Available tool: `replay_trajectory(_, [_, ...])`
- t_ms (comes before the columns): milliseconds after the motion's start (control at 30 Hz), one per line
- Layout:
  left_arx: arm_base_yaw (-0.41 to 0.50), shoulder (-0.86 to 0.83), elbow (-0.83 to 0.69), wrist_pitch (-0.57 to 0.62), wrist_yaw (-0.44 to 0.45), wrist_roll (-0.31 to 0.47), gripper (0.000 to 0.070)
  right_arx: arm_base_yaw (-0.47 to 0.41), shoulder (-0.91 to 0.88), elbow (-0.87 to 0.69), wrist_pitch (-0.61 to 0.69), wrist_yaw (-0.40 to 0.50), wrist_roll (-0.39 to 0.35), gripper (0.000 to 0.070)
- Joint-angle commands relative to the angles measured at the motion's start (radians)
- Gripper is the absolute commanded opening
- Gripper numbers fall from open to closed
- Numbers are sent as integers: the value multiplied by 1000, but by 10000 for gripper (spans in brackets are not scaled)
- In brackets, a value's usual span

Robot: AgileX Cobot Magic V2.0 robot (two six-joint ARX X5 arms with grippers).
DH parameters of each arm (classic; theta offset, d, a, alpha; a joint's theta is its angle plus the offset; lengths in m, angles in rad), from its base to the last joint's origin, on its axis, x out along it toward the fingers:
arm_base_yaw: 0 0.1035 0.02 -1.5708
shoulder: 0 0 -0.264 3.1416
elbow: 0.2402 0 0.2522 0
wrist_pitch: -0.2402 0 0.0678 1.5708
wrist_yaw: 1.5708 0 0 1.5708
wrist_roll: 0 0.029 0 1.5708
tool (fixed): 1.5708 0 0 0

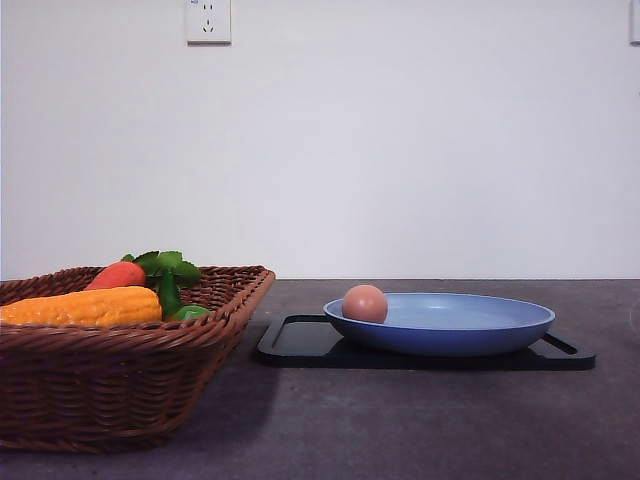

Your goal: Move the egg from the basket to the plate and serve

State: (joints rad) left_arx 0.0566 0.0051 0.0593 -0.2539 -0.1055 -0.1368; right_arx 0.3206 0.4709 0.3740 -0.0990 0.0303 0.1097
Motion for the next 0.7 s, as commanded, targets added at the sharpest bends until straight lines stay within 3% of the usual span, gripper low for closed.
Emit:
replay_trajectory(0, [2, -2, -16, -3, 0, 13, 0, 4, 3, 7, 10, 4, 10, 0])
replay_trajectory(167, [2, -2, -16, -3, 0, 13, 0, 4, 3, 7, 33, 37, 6, 0])
replay_trajectory(333, [2, -2, -16, -3, 0, 13, 0, -2, -65, -2, -1, 108, -91, 0])
replay_trajectory(433, [2, -2, -16, -3, 0, 13, 0, -14, -142, -48, 6, 90, -147, 0])
replay_trajectory(667, [2, -2, -16, -3, 0, 13, 0, -105, -301, -234, 83, 29, -135, 0])
